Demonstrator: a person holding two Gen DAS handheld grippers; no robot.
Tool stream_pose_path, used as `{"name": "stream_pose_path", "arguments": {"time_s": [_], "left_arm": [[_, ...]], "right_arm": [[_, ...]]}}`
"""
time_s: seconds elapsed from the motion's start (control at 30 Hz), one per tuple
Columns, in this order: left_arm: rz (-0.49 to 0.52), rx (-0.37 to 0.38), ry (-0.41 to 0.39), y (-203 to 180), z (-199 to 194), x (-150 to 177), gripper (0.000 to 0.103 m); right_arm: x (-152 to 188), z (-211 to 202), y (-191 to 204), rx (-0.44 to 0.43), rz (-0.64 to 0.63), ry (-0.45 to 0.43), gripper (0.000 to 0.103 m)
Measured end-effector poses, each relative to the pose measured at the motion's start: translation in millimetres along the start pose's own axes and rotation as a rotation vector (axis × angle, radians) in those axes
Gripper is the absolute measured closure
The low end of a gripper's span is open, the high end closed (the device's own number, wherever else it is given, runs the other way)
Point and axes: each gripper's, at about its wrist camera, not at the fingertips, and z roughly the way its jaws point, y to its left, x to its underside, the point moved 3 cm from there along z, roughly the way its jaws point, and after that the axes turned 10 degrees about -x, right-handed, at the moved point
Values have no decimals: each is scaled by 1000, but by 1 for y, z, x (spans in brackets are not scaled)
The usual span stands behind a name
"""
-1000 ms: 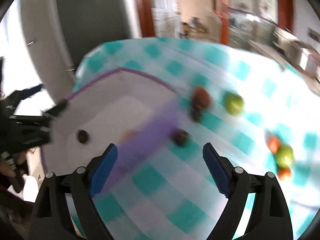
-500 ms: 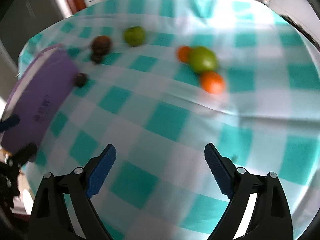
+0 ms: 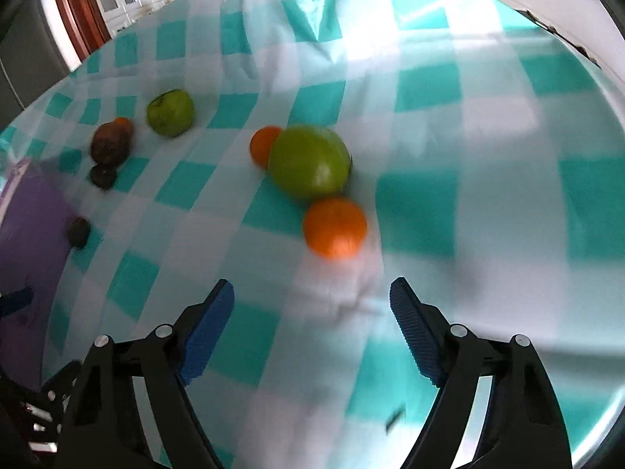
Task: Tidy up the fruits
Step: 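Move both open tools back toward the fruits on the tablecloth, then grasp the orange with the right tool while the left tool approaches a dark brown fruit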
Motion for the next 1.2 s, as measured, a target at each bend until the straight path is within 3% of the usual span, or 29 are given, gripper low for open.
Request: {"name": "stream_pose_path", "arguments": {"time_s": [0.23, 0.3, 0.37, 0.57, 0.67, 0.73, 0.8, 1.2], "left_arm": [[24, 74, 35, 2, 29, 0, 4], [26, 89, 15, 3, 31, -2, 6], [26, 89, 5, 6, 35, -6, 9], [-31, 69, -28, 18, 44, -24, 23], [-100, 85, -17, 28, 52, -31, 38], [-159, 86, -11, 40, 57, -32, 56], [-199, 81, -5, 50, 61, -33, 61], [-339, 100, 34, 69, 84, -64, 60]], "right_arm": [[-21, 33, 0, 41, 0, 22, 36], [-21, 38, 2, 60, -17, 21, 45], [-20, 38, -1, 81, -18, 0, 61], [-13, 33, -2, 68, 20, -17, 61], [-10, 31, -4, 58, 41, -21, 61], [-9, 30, -4, 59, 44, -23, 61], [-9, 30, -4, 61, 52, -26, 61], [-7, 34, -3, 72, 46, -8, 60]]}}
